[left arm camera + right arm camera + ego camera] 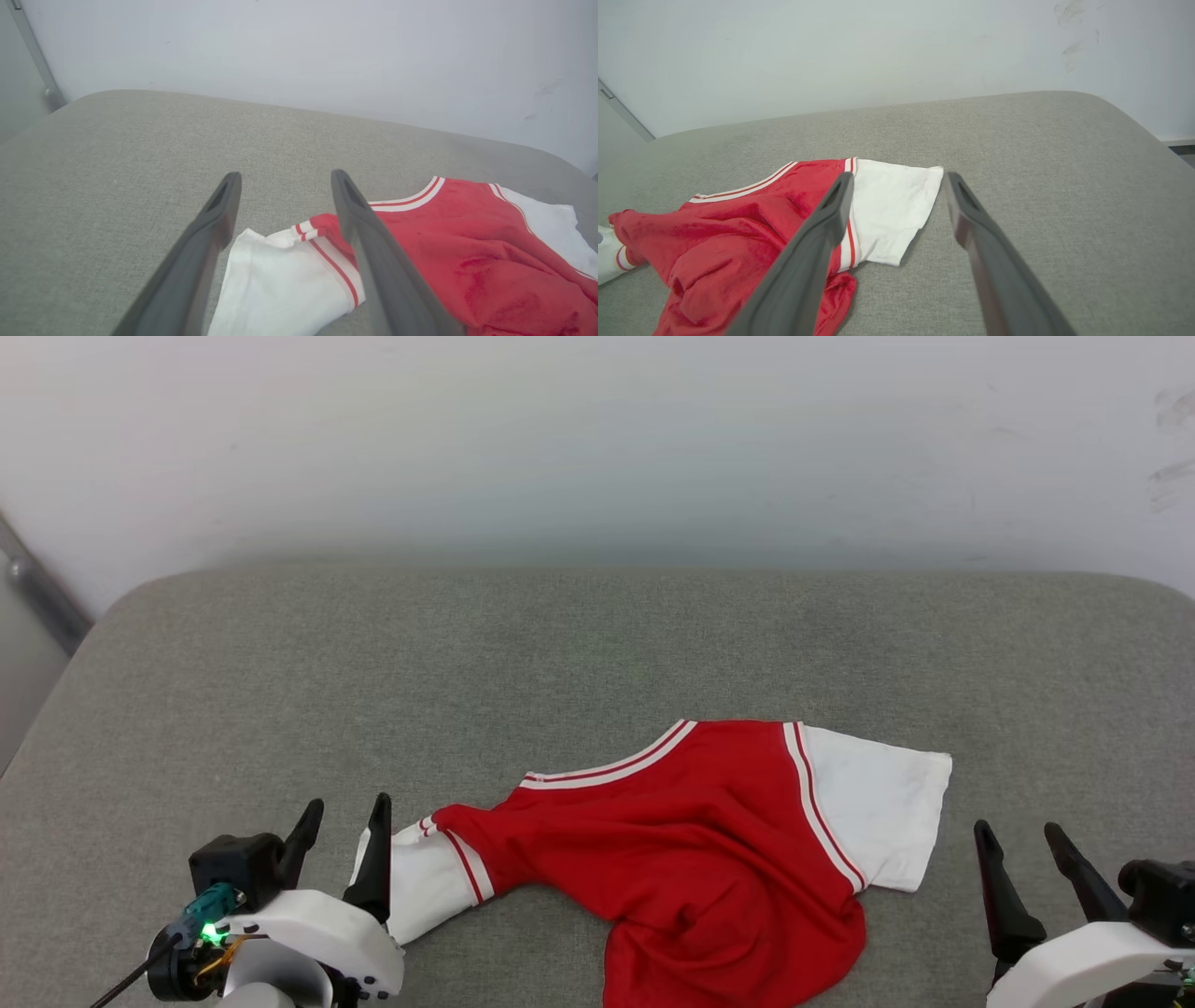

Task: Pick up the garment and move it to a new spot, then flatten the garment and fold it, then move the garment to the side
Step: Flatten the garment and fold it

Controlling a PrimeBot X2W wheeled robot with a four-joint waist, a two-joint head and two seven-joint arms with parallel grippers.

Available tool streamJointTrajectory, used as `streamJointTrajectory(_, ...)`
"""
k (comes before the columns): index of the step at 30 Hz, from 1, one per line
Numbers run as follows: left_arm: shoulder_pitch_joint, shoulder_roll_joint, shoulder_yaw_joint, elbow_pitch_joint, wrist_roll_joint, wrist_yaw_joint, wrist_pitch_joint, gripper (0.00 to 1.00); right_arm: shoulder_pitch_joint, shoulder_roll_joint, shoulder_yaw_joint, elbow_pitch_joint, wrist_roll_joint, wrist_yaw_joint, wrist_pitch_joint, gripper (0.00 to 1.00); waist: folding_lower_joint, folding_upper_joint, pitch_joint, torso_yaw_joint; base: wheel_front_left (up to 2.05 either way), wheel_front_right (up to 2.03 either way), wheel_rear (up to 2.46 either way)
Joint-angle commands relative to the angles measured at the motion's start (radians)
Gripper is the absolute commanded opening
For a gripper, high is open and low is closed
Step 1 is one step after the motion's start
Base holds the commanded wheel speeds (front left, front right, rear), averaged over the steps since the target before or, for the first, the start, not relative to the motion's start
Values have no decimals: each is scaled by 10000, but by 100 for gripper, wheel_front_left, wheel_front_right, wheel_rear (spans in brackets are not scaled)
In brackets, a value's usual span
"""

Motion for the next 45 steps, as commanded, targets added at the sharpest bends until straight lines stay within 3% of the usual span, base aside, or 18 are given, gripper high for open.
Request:
streamJointTrajectory(1, -73, 2, 32, -141, 179, 104, -75, 100, -9, 13, -5, -49, -49, -7, 5, 100, 1, 0, -14, 7, 0, 0, 0)
streamJointTrajectory(7, -133, -21, 326, -1169, 1185, 481, -226, 100, -151, 13, -72, 76, 43, -7, 248, 100, 1, 0, -28, 33, 0, 0, 0)
streamJointTrajectory(15, 112, -259, 737, -2318, 1907, 612, -241, 100, -1440, -218, -635, 1630, 718, -7, 2135, 100, 1, 0, 488, 278, 0, 0, 0)
streamJointTrajectory(25, -533, -788, 1073, -2769, 2338, 105, -233, 100, -4810, -1443, -1017, 4516, 912, -7, 5099, 100, 1, 0, 2176, 1078, 0, 0, 0)
streamJointTrajectory(32, -884, -1162, 1304, -2522, 2654, -314, -234, 100, -6233, -1884, -754, 5883, 709, -7, 5803, 100, 1, 0, 2900, 1399, 0, 0, 0)
streamJointTrajectory(38, -913, -1382, 1460, -2146, 2792, -573, -235, 100, -5937, -1363, -730, 7447, 691, -7, 6994, 100, 1, 0, 3014, 1486, 0, 0, 0)
streamJointTrajectory(41, -791, -1467, 1614, -2001, 2843, -642, -235, 100, -5849, -1181, -760, 7761, 751, -5, 7174, 0, 1, 0, 2936, 1456, 0, 0, 0)
streamJointTrajectory(45, -588, -1459, 1775, -1759, 2757, -715, -230, 100, -6056, -1396, -544, 7430, 889, -5, 6666, 0, 1, 0, 2699, 1339, 0, 0, 0)
